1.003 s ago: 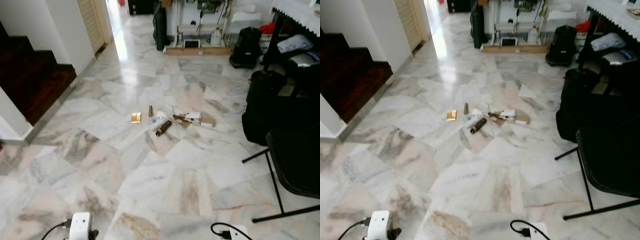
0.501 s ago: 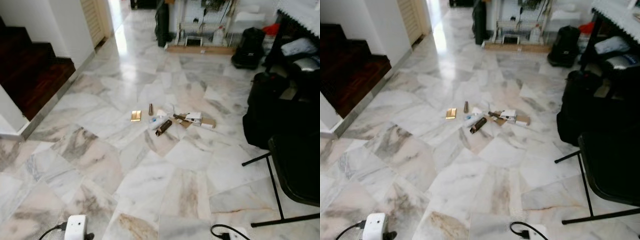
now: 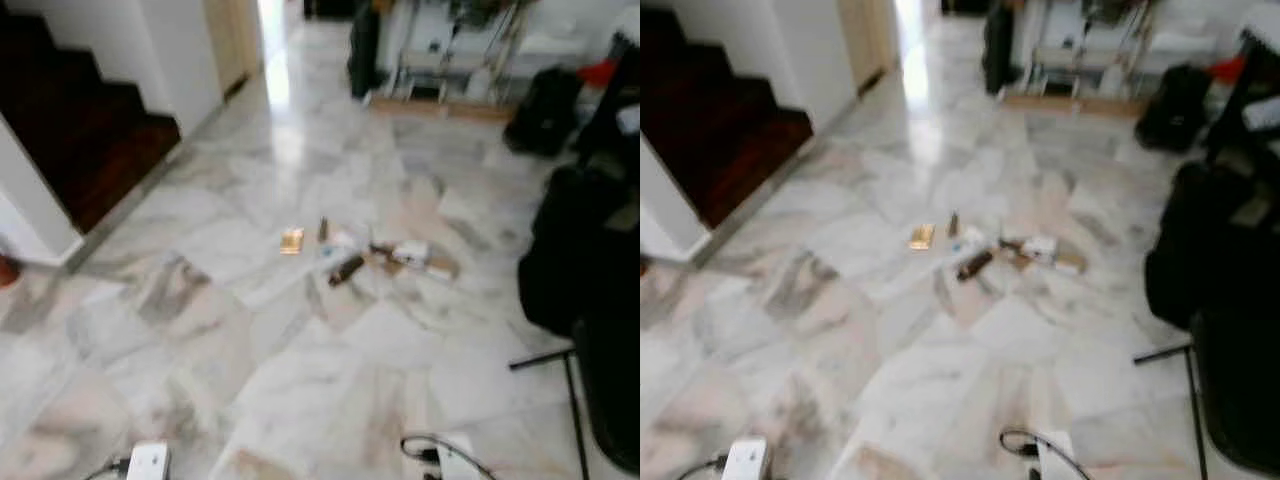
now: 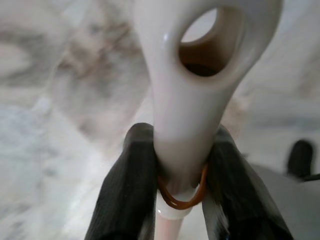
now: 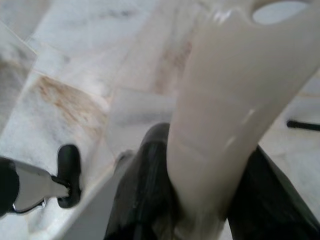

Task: Sweep floor

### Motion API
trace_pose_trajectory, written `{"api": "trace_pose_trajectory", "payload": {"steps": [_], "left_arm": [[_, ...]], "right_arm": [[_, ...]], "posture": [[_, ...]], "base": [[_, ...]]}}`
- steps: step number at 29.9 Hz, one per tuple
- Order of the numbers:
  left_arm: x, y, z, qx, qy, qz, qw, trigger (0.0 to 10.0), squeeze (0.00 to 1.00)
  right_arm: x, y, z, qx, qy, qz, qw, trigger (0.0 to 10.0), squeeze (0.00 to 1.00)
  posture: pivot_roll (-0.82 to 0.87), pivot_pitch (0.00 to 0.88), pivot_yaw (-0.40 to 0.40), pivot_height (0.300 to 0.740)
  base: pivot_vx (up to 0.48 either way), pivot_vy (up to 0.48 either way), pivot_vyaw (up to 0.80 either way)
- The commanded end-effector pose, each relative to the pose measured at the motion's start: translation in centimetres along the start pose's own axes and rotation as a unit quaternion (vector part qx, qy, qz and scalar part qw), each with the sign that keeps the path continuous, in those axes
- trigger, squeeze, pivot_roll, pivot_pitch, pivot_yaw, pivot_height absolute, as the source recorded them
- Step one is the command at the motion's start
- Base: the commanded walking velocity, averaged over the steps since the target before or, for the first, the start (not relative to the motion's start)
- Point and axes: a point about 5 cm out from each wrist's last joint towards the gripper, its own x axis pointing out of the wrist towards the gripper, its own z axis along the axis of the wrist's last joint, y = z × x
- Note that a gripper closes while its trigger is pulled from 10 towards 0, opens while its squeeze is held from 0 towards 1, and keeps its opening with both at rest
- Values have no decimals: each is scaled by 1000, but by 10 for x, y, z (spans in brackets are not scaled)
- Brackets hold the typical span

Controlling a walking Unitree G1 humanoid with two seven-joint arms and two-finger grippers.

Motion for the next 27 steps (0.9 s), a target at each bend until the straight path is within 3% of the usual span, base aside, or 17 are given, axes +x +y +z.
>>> {"api": "trace_pose_trajectory", "payload": {"steps": [1,5,17,19,20,22,23,27], "left_arm": [[-1,4,-2,-8,4,2,1000,10000,0],[-1,4,-2,-9,5,2,1000,10000,0],[-1,3,-1,-10,4,2,1000,10000,0],[0,3,-1,-10,4,1,1000,10000,0],[0,3,-1,-10,4,1,1000,10000,0],[0,2,-1,-10,4,1,1000,10000,0],[0,2,-1,-10,4,0,1000,10000,0],[0,2,-1,-9,4,0,1000,10000,0]], "right_arm": [[0,5,-4,3,7,9,1000,10000,0],[-1,-1,-3,-2,5,9,1000,10000,0],[-18,-54,-31,14,18,-10,1000,10000,0],[-18,-51,-32,19,18,-9,1000,10000,0],[-14,-36,-31,17,15,0,1000,10000,0],[-11,-22,-29,16,12,8,1000,10000,0],[-8,-6,-27,18,12,15,1000,10000,0],[-7,3,-26,22,9,22,999,10000,0]], "posture": [[17,47,37,740],[17,51,37,740],[19,52,34,740],[20,49,33,740],[19,50,33,740],[20,50,33,740],[18,51,34,740],[21,51,34,740]], "base": [[289,0,725],[288,0,759],[287,0,736],[285,0,0],[285,0,0],[289,0,0],[289,0,0],[286,0,0]]}}
